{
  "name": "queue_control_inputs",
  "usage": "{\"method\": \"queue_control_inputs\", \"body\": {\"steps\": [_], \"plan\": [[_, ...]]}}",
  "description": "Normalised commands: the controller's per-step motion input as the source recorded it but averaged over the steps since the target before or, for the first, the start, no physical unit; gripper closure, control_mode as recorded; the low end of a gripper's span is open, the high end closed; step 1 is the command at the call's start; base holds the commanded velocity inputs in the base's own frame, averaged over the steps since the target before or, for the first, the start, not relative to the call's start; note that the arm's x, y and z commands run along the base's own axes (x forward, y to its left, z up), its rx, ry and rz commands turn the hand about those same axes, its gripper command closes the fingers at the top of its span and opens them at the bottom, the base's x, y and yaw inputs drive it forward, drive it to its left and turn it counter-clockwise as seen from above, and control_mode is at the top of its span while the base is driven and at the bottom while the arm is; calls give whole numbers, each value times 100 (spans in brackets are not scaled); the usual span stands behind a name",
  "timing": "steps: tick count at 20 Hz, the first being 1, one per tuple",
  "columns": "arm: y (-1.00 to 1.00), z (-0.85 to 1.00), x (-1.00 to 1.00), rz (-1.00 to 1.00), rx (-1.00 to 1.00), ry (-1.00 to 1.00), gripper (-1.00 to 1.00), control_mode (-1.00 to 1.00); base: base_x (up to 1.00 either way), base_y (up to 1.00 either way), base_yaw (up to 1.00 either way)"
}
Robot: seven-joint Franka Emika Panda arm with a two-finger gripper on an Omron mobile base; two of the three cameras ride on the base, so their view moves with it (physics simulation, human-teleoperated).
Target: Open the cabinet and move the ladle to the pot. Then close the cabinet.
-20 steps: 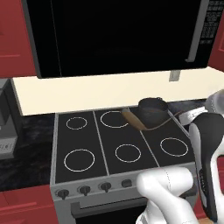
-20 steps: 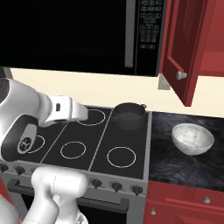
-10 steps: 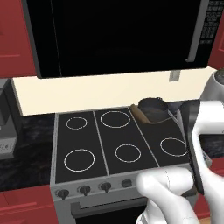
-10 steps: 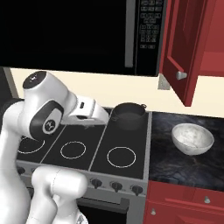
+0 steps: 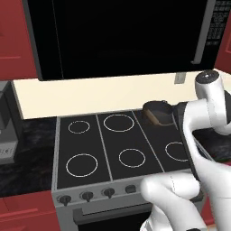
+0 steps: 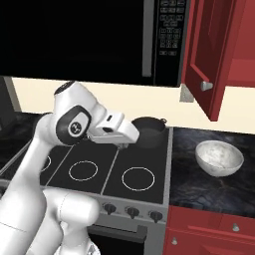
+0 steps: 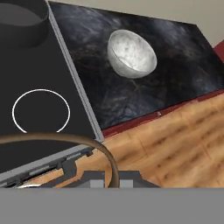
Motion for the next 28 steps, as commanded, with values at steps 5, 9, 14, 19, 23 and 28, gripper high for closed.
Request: {"method": "queue_control_inputs", "body": {"steps": [5, 9, 14, 19, 23, 28], "plan": [[-45, -5, 65, -17, -1, 13, 100, -100, 0, 0, 0], [-26, -19, 69, -10, 0, 4, 100, -100, 0, 0, 0], [-14, -30, 73, -7, 0, 0, 100, -100, 0, 0, 0], [-15, -45, 54, -8, -3, -1, 100, -100, 0, 0, 0], [-19, -55, 29, -4, -4, -3, 100, -100, 0, 0, 0], [-23, -45, 19, -3, -4, -5, 100, -100, 0, 0, 0]]}}
